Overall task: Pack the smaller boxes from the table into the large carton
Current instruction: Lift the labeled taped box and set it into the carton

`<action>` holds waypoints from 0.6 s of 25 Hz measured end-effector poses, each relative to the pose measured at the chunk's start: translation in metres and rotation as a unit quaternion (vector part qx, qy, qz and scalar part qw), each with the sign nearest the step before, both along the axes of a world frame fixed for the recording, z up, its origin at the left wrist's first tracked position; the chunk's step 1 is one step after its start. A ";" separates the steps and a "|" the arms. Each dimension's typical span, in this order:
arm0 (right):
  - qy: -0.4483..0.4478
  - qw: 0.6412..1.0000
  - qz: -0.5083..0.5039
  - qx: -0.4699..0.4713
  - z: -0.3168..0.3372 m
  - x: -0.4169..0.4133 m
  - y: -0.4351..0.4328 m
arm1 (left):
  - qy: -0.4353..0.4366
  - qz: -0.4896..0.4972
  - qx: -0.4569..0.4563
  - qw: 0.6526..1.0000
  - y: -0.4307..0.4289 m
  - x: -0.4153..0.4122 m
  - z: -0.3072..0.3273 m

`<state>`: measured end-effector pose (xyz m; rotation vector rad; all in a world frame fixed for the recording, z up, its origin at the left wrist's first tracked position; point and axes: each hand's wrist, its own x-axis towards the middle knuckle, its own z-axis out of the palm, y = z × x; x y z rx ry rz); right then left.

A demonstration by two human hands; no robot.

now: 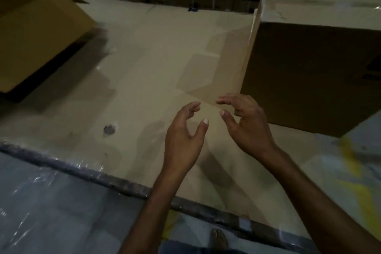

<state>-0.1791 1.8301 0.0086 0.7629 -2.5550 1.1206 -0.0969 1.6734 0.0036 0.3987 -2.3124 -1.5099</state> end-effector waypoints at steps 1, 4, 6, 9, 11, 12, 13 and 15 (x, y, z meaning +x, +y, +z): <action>0.006 1.000 0.012 -0.001 0.005 0.002 0.014 | 0.000 0.007 -0.006 1.000 0.014 0.010 0.004; 0.030 0.999 0.016 -0.002 0.020 0.008 0.050 | 0.005 0.022 -0.009 1.000 0.047 0.031 0.015; 0.047 0.999 0.000 0.004 0.029 0.014 0.078 | 0.004 0.015 -0.010 1.000 0.071 0.041 0.020; 0.097 0.995 -0.022 0.010 0.047 0.022 0.119 | 0.011 -0.004 0.007 1.000 0.108 0.050 0.030; 0.139 0.990 -0.029 0.021 0.070 0.019 0.147 | 0.019 -0.009 0.022 1.000 0.133 0.051 0.041; 0.160 0.986 -0.035 0.026 0.082 0.013 0.160 | 0.027 -0.011 0.022 0.999 0.144 0.048 0.047; 0.182 0.982 -0.043 0.034 0.097 0.004 0.175 | 0.035 -0.012 0.018 0.999 0.158 0.045 0.058; 0.220 0.972 -0.075 0.045 0.120 -0.022 0.198 | 0.057 -0.022 -0.001 0.998 0.178 0.029 0.076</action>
